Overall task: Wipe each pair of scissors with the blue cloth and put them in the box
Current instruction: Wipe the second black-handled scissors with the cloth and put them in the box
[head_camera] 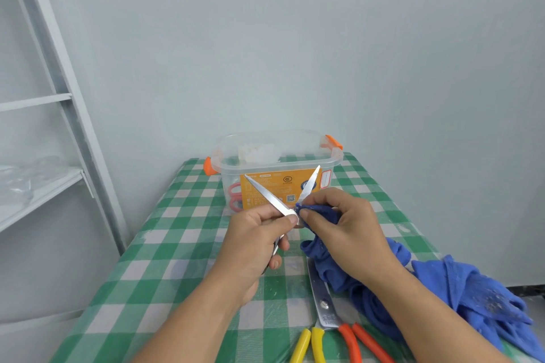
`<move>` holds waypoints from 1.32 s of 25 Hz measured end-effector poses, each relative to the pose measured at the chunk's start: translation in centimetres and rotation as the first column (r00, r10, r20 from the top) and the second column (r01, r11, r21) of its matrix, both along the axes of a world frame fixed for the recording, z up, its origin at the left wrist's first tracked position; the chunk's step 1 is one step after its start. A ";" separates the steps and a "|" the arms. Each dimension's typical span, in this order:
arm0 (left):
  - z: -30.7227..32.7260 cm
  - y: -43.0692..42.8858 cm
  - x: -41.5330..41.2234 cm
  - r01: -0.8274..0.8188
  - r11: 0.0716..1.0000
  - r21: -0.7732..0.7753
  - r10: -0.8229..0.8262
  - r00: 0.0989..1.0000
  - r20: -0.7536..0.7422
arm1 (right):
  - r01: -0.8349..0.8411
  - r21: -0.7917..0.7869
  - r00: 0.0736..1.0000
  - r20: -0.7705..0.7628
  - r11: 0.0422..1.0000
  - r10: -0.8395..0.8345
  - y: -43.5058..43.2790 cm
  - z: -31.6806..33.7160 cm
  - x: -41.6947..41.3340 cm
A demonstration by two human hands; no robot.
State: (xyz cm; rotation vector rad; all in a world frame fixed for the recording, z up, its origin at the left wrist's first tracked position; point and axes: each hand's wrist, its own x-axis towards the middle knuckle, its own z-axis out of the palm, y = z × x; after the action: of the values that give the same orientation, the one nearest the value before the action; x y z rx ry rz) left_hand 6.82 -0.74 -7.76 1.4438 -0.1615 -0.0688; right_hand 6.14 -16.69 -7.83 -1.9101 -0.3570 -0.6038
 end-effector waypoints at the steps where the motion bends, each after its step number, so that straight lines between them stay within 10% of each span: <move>1: 0.0 -0.1 -0.1 0.003 1.000 0.001 -0.003 1.000 0.006 | 0.010 -0.017 1.000 0.012 1.000 -0.009 0.1 0.0 0.0; 23: -0.2 -0.3 -0.1 -0.043 0.999 -0.003 0.043 0.998 0.040 | 0.167 -0.192 0.985 0.071 0.967 -0.156 0.5 -0.1 -0.1; 33: -0.3 -0.3 0.1 -0.051 0.999 -0.018 0.051 0.999 0.016 | 0.064 0.429 0.998 -0.011 0.901 -0.065 0.2 1.3 -0.4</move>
State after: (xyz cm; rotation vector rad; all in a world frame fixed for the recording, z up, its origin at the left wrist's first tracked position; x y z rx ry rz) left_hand 6.92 -0.99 -8.10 1.4309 -0.1382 -0.0134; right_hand 5.72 -16.45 -6.49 -1.4988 -0.1446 -0.6686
